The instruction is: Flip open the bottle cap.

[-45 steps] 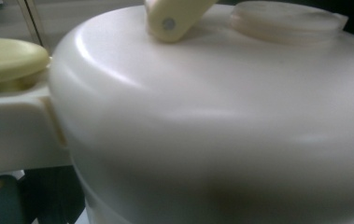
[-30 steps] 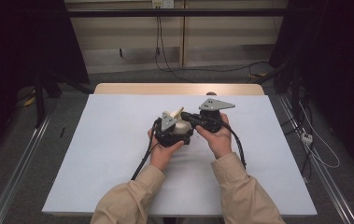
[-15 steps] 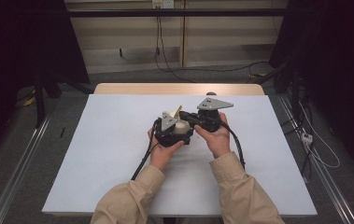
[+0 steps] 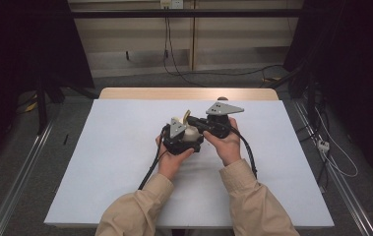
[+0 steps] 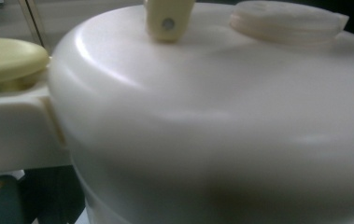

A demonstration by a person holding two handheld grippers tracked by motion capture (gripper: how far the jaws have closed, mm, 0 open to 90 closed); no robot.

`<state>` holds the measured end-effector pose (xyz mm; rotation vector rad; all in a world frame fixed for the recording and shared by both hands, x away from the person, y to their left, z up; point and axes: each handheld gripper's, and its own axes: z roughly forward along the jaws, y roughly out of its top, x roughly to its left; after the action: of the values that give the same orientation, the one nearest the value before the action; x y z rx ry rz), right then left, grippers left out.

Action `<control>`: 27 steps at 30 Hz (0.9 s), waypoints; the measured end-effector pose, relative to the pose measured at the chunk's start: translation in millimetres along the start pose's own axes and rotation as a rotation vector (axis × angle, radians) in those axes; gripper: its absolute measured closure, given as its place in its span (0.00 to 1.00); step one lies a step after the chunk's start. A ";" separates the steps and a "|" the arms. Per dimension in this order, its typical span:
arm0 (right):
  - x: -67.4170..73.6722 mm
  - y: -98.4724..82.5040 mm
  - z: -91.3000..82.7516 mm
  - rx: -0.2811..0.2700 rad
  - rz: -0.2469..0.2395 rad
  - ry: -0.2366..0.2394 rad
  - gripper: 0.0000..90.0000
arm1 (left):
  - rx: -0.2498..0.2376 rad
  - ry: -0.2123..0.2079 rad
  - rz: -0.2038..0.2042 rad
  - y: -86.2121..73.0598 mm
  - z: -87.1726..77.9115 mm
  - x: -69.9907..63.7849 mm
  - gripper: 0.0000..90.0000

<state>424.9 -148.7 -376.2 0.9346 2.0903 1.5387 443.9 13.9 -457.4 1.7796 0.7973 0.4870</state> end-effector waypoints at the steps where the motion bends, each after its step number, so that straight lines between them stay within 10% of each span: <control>1: -0.2 -0.2 0.5 -0.001 0.000 -0.001 1.00 | 0.000 0.000 0.000 0.0 0.0 0.0 0.06; 27: -2.1 0.8 5.3 -0.006 0.004 -0.003 1.00 | -0.001 0.002 -0.004 -0.2 0.0 -0.4 0.06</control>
<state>430.0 -146.3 -377.3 0.9386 2.0818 1.5435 443.6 13.7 -457.5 1.7765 0.8024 0.4867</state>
